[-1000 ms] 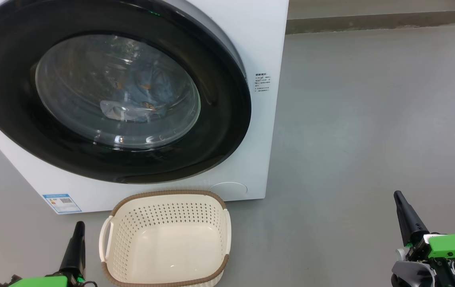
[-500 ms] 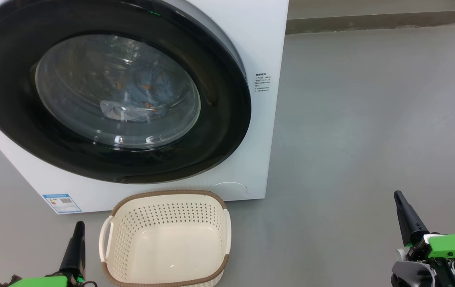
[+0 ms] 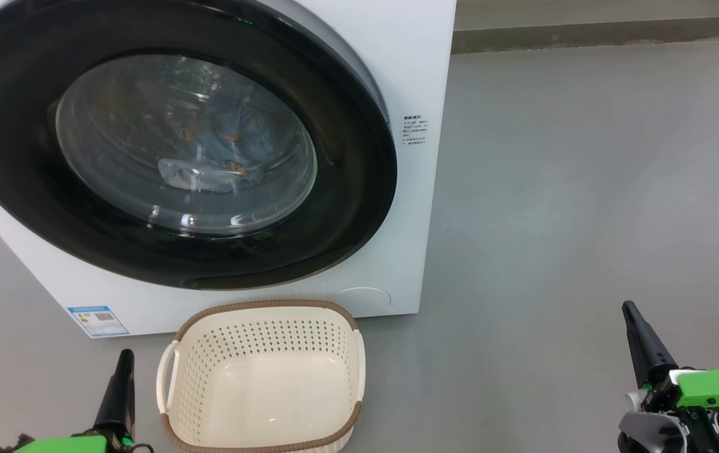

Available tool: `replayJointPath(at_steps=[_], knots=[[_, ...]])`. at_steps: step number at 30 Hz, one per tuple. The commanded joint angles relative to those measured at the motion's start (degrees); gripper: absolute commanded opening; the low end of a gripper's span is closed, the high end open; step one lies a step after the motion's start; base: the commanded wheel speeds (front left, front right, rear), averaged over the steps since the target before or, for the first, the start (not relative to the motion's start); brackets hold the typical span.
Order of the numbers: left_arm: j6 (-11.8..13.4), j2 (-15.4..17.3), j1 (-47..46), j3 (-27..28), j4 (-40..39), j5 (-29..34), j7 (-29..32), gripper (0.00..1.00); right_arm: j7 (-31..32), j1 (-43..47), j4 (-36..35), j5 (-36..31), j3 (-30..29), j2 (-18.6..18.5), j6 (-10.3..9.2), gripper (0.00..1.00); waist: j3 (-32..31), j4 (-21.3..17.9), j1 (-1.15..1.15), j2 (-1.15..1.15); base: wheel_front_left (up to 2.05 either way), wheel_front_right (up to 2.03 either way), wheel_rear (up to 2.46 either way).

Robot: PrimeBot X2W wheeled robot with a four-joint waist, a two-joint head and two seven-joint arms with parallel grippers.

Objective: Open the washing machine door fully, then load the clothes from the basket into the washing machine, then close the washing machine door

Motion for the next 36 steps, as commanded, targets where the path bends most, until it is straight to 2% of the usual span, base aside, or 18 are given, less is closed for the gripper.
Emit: replayJointPath(at_steps=[1, 36], knots=[[-0.05, 0.51, -2.54, 1.87, -1.82, -0.40, 0.37, 0.00, -0.13, -2.49, -1.80, 0.59, 1.26, -0.84, 0.10, 0.00, 0.00, 0.00, 0.00, 0.00, 0.00, 0.00, 0.00], [-0.05, 0.51, -2.54, 1.86, -1.82, -0.41, 0.37, 0.00, -0.31, -2.47, -1.81, 0.79, 1.48, -1.00, 0.10, 0.00, 0.00, 0.00, 0.00, 0.00, 0.00, 0.00, 0.00]])
